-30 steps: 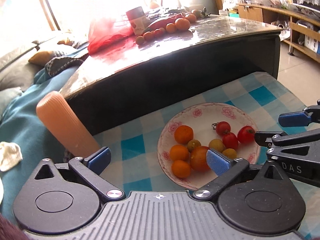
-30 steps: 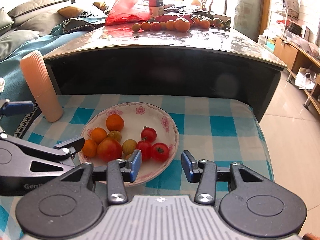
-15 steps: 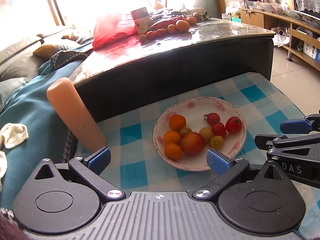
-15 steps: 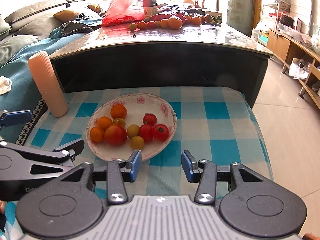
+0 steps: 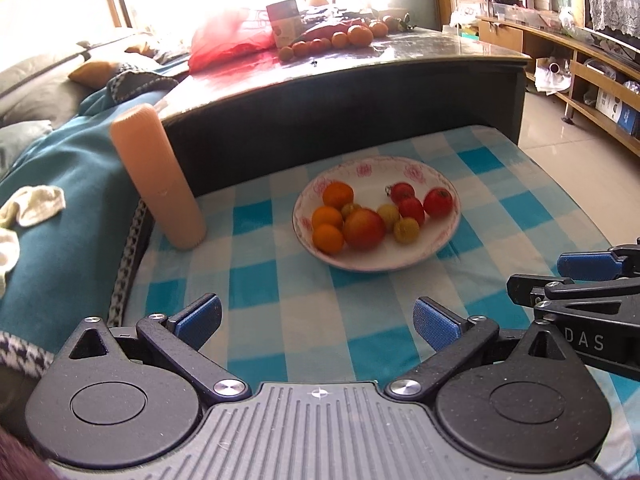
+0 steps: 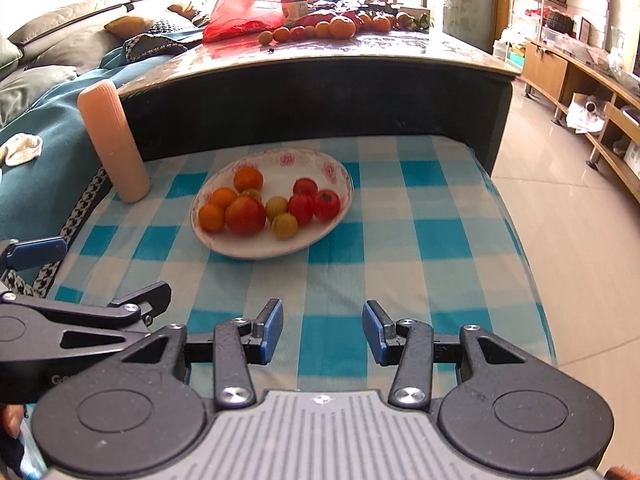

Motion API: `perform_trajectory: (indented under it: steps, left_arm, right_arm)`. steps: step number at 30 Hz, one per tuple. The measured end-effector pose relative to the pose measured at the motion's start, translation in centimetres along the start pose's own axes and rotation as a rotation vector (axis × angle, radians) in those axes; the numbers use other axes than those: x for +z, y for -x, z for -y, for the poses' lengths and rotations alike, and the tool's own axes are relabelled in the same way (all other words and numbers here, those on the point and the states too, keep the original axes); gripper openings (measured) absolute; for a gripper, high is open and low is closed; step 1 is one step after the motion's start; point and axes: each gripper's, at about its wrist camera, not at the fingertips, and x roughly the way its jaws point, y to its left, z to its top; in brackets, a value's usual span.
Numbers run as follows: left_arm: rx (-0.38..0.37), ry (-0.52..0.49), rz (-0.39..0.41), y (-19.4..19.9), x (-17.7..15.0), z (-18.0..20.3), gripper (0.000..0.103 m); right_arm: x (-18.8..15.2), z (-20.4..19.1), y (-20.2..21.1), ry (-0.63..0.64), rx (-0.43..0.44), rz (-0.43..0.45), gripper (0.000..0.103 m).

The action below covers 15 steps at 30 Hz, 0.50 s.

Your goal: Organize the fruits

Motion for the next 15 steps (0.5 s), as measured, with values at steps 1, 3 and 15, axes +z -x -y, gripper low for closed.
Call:
perform_trajectory:
  steps: [1,3,15]
  left_arm:
    - [-0.002,0.000,-0.003,0.3,-0.3,0.1,0.103]
    - [-0.006,0.000,-0.005,0.7,-0.8,0.1,0.103]
    - [-0.021,0.032,-0.022,2.7,-3.3,0.4,0.103]
  right_arm:
    - [-0.3,0.0,0.2,-0.006,0.000,-0.004,0.059]
    - [-1.0,0.0,0.7,-0.021,-0.005,-0.009,0.059]
    - [-4.5,-0.2,4.0,-0.048,0.014,-0.015,0.060]
